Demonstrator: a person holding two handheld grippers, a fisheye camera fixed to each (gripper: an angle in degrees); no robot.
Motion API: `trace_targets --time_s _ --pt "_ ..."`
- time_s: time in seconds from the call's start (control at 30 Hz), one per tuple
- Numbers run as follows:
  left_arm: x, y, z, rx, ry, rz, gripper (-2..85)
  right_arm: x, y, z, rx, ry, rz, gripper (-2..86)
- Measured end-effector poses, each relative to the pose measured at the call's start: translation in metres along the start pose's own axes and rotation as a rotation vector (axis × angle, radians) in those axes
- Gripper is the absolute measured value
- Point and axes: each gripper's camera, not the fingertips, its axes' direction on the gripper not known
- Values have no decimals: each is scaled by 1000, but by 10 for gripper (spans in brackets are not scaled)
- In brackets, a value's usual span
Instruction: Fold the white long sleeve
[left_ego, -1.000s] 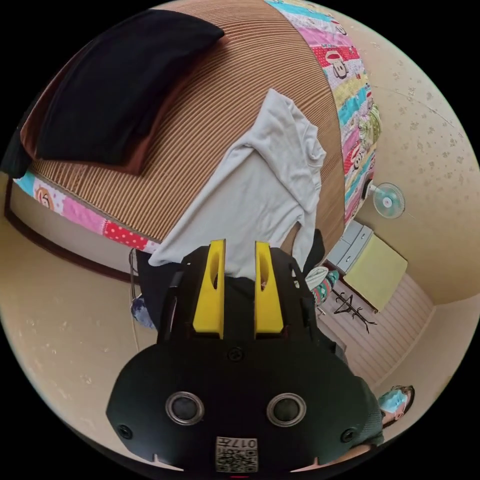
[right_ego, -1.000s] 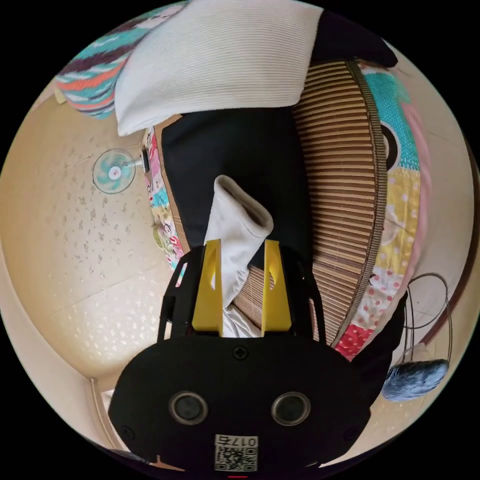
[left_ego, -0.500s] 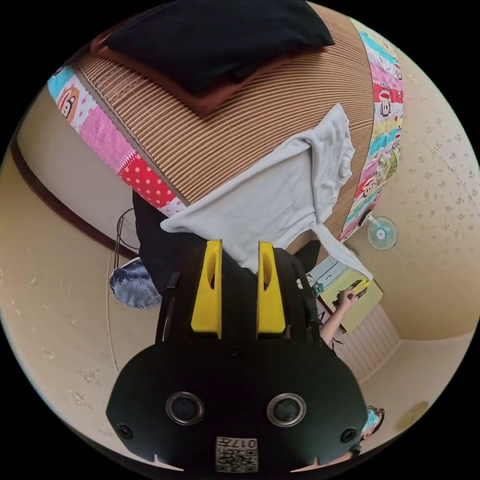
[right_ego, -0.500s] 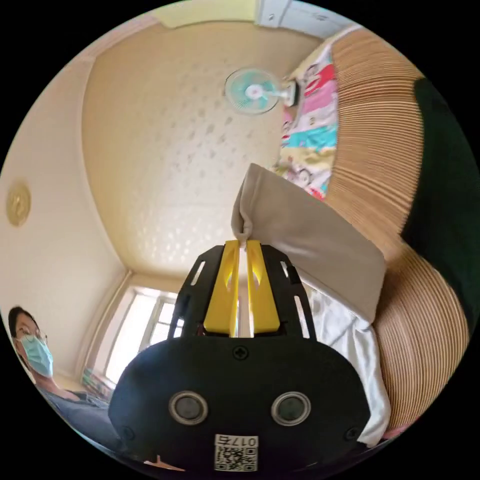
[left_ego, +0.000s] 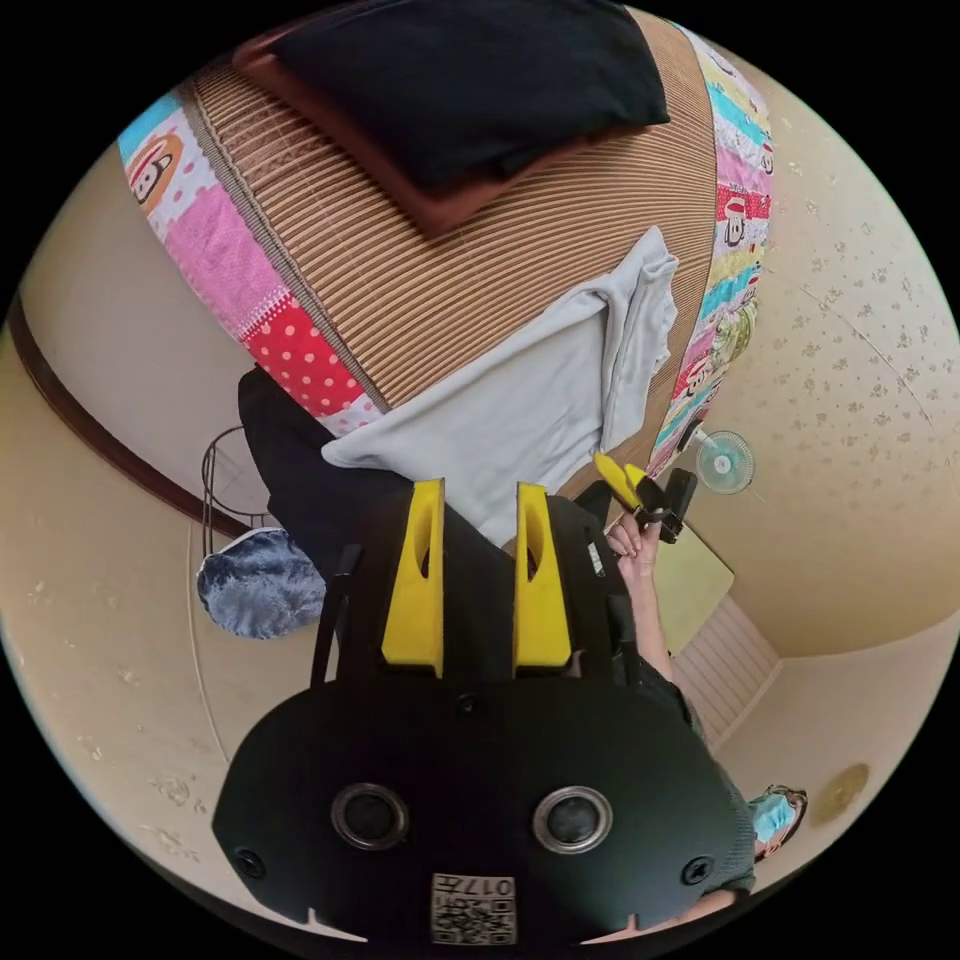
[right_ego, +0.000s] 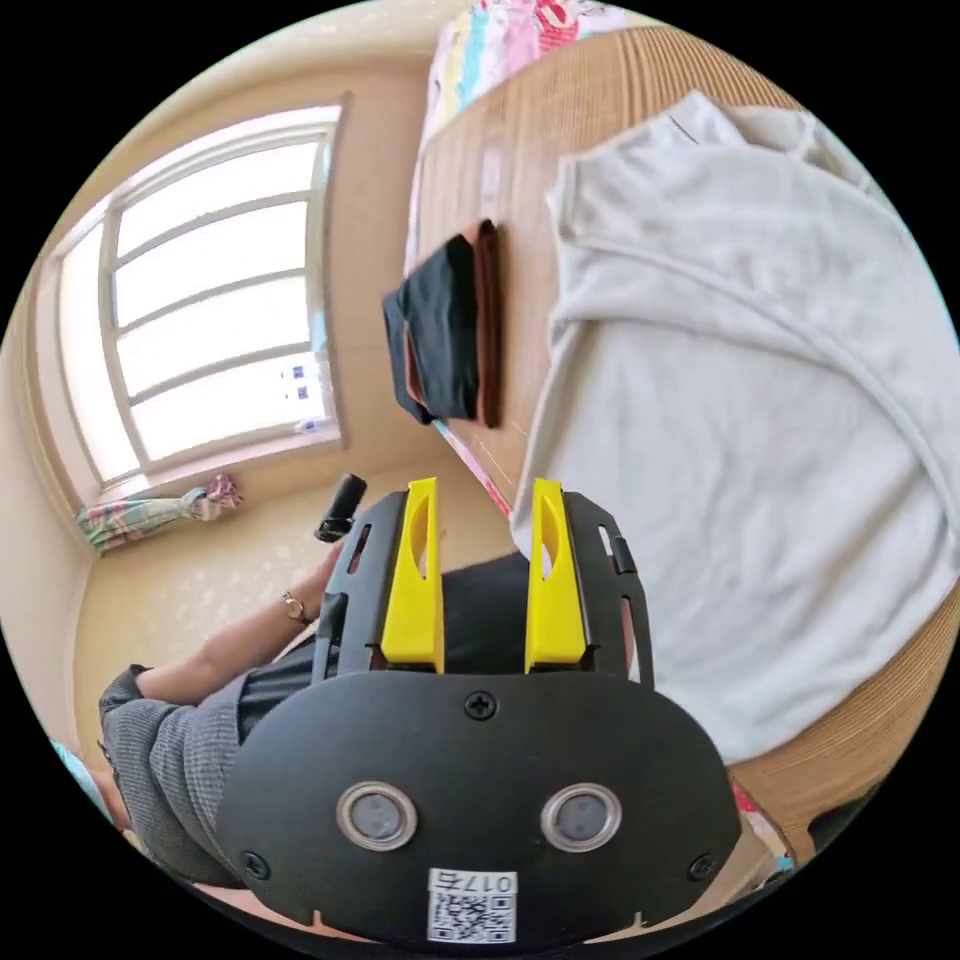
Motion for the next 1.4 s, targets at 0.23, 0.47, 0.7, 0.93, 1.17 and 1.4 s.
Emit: trace_targets --time_s 0.23,0.47,0.7,0.93,1.17,1.4 --pt "-60 8 -18 -110 -308 25 111 161 156 -56 90 37 516 120" --pt "-46 -21 0 -318 -568 254 112 206 326 -90 472 -181 820 123" --pt "-11 -39 62 -637 -982 640 125 186 379 -40 399 -186 957 124" --pt "-49 -74 75 -698 -990 637 123 134 330 -10 172 3 857 124" --pt "-81 -97 29 -625 -827 530 48 114 326 -1 151 32 806 124" --pt "-75 -68 -38 -685 -658 610 42 137 344 1 197 81 810 127"
